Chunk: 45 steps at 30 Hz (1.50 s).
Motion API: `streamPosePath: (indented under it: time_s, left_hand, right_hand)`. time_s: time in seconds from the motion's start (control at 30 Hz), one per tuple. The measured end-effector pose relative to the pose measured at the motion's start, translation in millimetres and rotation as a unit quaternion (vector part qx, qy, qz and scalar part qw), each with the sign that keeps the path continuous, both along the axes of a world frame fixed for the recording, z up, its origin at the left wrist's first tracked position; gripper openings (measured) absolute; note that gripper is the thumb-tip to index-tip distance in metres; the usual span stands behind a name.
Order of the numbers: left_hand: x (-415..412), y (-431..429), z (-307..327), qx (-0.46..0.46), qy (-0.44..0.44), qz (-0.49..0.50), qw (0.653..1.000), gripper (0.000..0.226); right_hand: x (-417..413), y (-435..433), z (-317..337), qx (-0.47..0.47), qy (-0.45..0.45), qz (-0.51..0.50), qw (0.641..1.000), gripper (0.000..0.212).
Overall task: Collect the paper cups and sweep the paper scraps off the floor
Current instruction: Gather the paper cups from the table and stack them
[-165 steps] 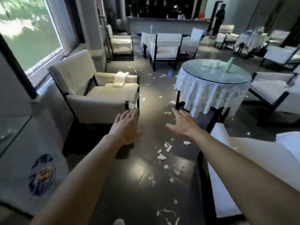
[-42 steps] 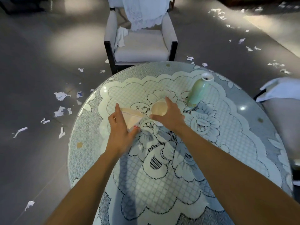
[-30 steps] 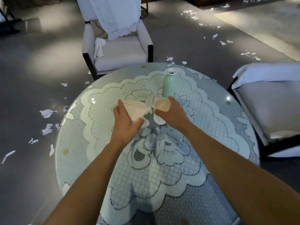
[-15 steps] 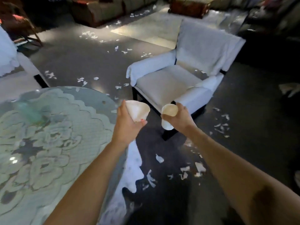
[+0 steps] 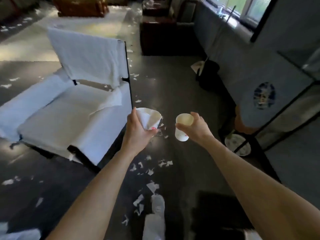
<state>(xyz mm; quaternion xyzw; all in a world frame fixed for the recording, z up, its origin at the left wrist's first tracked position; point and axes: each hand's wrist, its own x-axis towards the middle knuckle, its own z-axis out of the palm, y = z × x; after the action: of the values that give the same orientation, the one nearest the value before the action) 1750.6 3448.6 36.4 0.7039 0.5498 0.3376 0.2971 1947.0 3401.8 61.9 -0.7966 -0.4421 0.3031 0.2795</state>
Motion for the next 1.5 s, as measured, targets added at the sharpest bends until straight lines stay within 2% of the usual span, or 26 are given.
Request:
streamPosePath:
  time_s: [0.2,0.4,0.73,0.87,1.03,1.1,1.3,1.5]
  left_hand:
    - [139,147,-12,0.006,-0.001,-0.075,0.997,0.108]
    - [265,304,-5,0.009,0.051,-0.105,0.993,0.108]
    - [520,560,-22,0.006,0.049,-0.180,0.982,0.111]
    - [616,671,-11,-0.007,0.044,-0.198,0.979,0.112]
    - [692,791,-12,-0.022,0.065,-0.212,0.975,0.108]
    - [728,845,-22,-0.052,0.076,-0.217,0.972,0.106]
    - [863,1002,-70,-0.068,0.134,-0.254,0.956,0.109]
    - [974,1105,-151,-0.123,0.173,-0.342,0.915,0.106]
  right_hand:
    - [129,117,-5,0.002,0.002,-0.069,0.998,0.081]
    - [252,246,18,0.027,0.009,-0.096,0.995,0.078]
    - [488,486,-1,0.031,-0.001,-0.120,0.992,0.067]
    - [596,600,-10,0.015,0.008,-0.115,0.993,0.077]
    - [700,722,-20,-0.022,0.006,-0.115,0.993,0.079]
    - [736,767,-30,-0.035,0.010,-0.121,0.992,0.082]
    - [846,892,-93,-0.061,-0.008,-0.205,0.977,0.083]
    - [932,985,-173,-0.112,0.042,-0.253,0.960,0.082]
